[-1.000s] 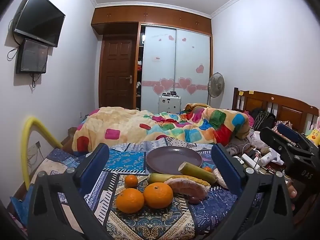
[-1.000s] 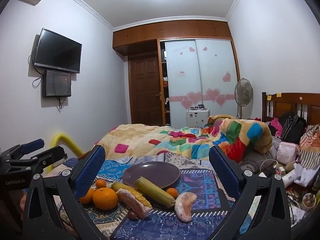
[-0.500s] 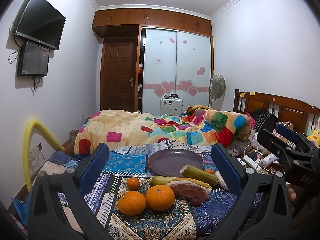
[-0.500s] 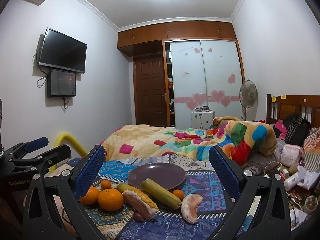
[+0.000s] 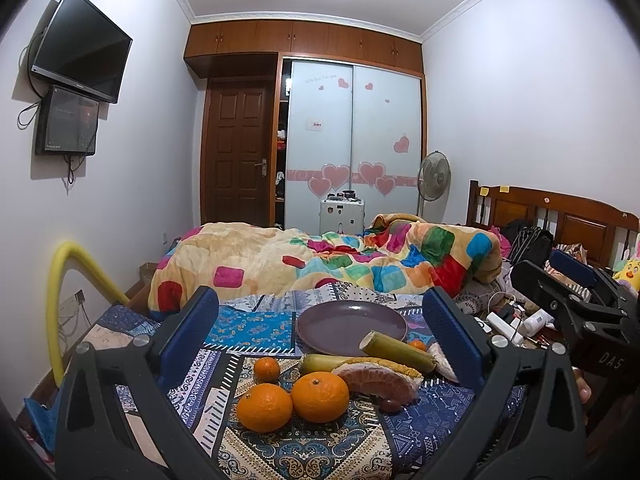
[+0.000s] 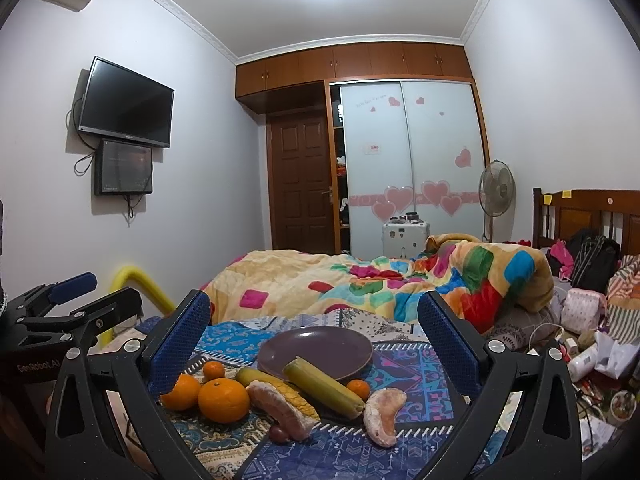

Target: Organize fruits

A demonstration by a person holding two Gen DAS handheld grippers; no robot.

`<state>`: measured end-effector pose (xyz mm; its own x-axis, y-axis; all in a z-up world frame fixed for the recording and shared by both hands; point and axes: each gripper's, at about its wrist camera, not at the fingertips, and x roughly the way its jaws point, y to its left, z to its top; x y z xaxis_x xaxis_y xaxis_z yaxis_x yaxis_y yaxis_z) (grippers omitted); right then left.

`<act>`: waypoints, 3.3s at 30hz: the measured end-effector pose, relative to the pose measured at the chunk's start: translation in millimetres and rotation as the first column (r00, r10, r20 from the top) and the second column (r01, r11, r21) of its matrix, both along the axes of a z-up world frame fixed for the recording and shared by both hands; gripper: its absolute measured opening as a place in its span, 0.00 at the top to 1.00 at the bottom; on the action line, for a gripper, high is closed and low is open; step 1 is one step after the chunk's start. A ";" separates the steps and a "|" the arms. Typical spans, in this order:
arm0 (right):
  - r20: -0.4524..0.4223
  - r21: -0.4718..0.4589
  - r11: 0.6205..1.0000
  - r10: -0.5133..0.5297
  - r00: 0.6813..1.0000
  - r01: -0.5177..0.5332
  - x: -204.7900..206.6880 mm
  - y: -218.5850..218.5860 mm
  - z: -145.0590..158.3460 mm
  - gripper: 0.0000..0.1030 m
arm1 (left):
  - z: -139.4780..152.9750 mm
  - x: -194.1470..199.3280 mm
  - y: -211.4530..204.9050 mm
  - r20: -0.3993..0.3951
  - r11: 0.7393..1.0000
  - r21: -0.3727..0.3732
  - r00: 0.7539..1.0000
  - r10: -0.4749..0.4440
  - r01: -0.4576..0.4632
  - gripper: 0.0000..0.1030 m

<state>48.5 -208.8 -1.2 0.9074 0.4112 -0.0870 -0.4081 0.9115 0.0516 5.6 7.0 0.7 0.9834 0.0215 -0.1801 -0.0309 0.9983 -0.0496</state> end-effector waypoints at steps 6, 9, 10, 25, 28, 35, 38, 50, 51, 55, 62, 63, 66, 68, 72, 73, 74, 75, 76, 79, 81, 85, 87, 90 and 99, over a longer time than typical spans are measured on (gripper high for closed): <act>0.000 0.000 1.000 0.002 1.000 -0.002 -1.0 0.8 0.1 0.00 | -0.5 -0.3 -1.5 -0.001 1.000 0.006 1.000 0.004 -0.004 0.00; -0.002 0.002 1.000 0.004 1.000 -0.004 -1.1 1.0 0.5 0.00 | -0.2 -0.5 -1.7 -0.004 1.000 0.001 1.000 0.003 -0.003 0.00; -0.002 0.002 1.000 0.005 1.000 -0.005 -1.3 1.2 0.3 0.00 | -0.1 -0.8 -1.9 -0.004 1.000 0.001 1.000 0.004 -0.004 0.00; -0.004 0.003 1.000 0.008 1.000 -0.008 -1.2 2.0 0.8 0.00 | -0.6 0.1 -2.8 -0.002 1.000 0.001 1.000 0.006 -0.006 0.00; -0.004 0.005 1.000 0.009 1.000 -0.009 -0.9 2.1 0.6 0.00 | -0.5 0.3 -3.1 -0.001 1.000 0.001 1.000 0.007 -0.007 0.00; -0.012 0.001 1.000 0.013 1.000 -0.013 -0.5 2.9 -0.2 0.00 | -2.4 3.1 -3.2 -0.004 1.000 -0.005 1.000 0.006 -0.006 0.00; -0.016 0.000 1.000 0.012 1.000 -0.012 0.3 3.7 -0.9 0.00 | -3.3 3.7 -2.1 -0.005 1.000 -0.009 1.000 0.004 -0.004 0.00; -0.098 -0.042 0.999 0.011 0.995 -0.015 23.5 6.0 -16.8 0.00 | -22.9 18.0 5.7 -0.067 1.000 -0.013 0.998 -0.019 0.018 0.00; -0.109 -0.049 0.999 0.010 0.994 -0.015 27.2 6.1 -19.7 0.00 | -26.5 21.3 7.4 -0.083 1.000 -0.010 0.996 -0.011 0.010 0.00; -0.155 -0.094 0.996 -0.013 0.988 -0.002 41.7 4.6 -35.4 0.00 | -44.3 36.7 18.4 -0.161 1.000 -0.015 0.987 -0.002 0.000 0.00; -0.263 -0.163 0.986 -0.032 0.964 -0.011 69.2 -4.0 -63.8 0.07 | -81.8 67.6 43.8 -0.330 0.999 -0.042 0.944 0.001 -0.015 0.14; -0.277 -0.171 0.985 -0.031 0.960 -0.017 72.7 -5.7 -66.4 0.09 | -84.5 70.4 44.9 -0.344 0.999 -0.040 0.939 0.004 -0.019 0.14; -0.323 -0.195 0.980 -0.018 0.946 -0.048 82.1 -6.1 -73.0 0.19 | -95.8 77.8 49.4 -0.385 0.999 -0.041 0.923 -0.004 -0.013 0.15; -0.349 -0.207 0.976 -0.004 0.937 -0.073 86.7 -4.0 -77.1 0.29 | -101.3 81.7 50.6 -0.411 0.999 -0.045 0.911 -0.018 0.000 0.18; -0.392 -0.226 0.964 0.042 0.919 -0.140 91.2 3.9 -84.5 0.37 | -111.6 87.9 55.5 -0.462 0.999 -0.044 0.886 -0.035 0.017 0.22; -0.397 -0.230 0.961 0.052 0.916 -0.154 91.0 7.2 -85.6 0.39 | -114.4 89.7 56.5 -0.475 0.999 -0.047 0.879 -0.039 0.019 0.25; -0.403 -0.230 0.958 0.065 0.913 -0.170 91.8 10.4 -87.0 0.40 | -117.0 91.4 57.6 -0.487 0.998 -0.050 0.872 -0.044 0.022 0.26; -0.412 -0.228 0.955 0.082 0.908 -0.189 92.5 14.2 -88.1 0.42 | -119.1 91.8 59.0 -0.496 0.998 -0.055 0.867 -0.050 0.026 0.26; -0.424 -0.221 0.952 0.104 0.900 -0.214 92.1 18.4 -89.6 0.45 | -121.0 92.2 60.0 -0.504 0.998 -0.061 0.862 -0.056 0.029 0.27; -0.455 -0.208 0.941 0.148 0.878 -0.266 96.2 29.9 -95.1 0.52 | -125.3 91.4 62.2 -0.524 0.996 -0.077 0.849 -0.072 0.037 0.28; -0.472 -0.206 0.935 0.162 0.866 -0.287 100.4 37.2 -98.9 0.55 | -127.5 90.5 62.6 -0.531 0.996 -0.079 0.844 -0.077 0.041 0.28; -0.507 -0.188 0.926 0.193 0.840 -0.326 106.4 47.7 -106.9 0.58 | -131.8 91.9 63.2 -0.539 0.996 -0.076 0.839 -0.080 0.046 0.28; -0.516 -0.180 0.925 0.199 0.833 -0.333 109.2 51.7 -109.0 0.58 | -135.7 95.1 65.0 -0.542 0.996 -0.079 0.837 -0.077 0.041 0.28; -0.521 -0.178 0.924 0.204 0.829 -0.339 110.3 55.8 -109.4 0.58 | -139.9 98.5 68.4 -0.546 0.994 -0.104 0.833 -0.087 0.036 0.30; -0.511 -0.182 0.923 0.206 0.834 -0.340 109.9 63.6 -112.6 0.63 | -138.9 97.4 66.2 -0.526 0.993 -0.090 0.843 -0.116 0.080 0.38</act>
<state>158.4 -145.2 -113.8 0.5796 0.5386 -0.6116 -0.6278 0.7736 0.0863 103.0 73.2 -138.2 0.7344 -0.0989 -0.6715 0.0276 0.9929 -0.1160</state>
